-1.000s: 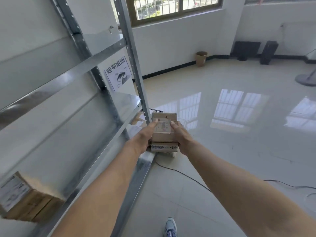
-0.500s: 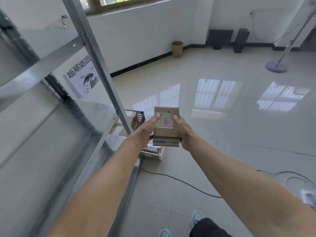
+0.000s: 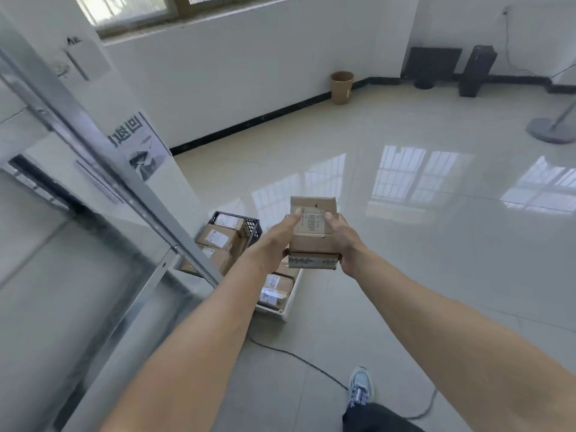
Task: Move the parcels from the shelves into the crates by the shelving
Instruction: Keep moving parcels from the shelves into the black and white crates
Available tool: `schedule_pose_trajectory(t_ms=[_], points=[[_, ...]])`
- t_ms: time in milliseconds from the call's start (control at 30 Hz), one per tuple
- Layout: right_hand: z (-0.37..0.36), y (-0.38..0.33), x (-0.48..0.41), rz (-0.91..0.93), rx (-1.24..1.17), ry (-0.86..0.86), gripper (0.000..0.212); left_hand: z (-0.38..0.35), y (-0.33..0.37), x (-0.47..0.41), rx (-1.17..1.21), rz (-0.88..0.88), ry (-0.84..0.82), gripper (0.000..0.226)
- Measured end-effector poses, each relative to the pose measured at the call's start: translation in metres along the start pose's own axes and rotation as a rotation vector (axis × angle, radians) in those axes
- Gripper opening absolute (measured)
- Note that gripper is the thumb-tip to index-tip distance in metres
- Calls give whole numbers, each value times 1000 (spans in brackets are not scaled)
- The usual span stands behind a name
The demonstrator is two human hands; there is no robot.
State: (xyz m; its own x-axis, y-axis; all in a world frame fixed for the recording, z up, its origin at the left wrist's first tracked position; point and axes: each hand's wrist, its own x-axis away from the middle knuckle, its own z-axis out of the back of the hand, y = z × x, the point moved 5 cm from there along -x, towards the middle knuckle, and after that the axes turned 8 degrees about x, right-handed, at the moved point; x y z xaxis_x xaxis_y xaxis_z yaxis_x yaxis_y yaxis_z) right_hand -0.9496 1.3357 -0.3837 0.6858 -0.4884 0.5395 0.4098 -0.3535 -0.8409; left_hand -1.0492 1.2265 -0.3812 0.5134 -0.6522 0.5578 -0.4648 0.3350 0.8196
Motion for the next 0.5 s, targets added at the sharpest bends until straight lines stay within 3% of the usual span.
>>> schedule_pose_trajectory(t_ms=[233, 500], points=[[47, -44, -64, -23, 81, -38, 38, -32, 31, -68, 79, -15, 76, 49], [40, -81, -147, -38, 152, -100, 39, -13, 61, -140, 153, -10, 119, 49]])
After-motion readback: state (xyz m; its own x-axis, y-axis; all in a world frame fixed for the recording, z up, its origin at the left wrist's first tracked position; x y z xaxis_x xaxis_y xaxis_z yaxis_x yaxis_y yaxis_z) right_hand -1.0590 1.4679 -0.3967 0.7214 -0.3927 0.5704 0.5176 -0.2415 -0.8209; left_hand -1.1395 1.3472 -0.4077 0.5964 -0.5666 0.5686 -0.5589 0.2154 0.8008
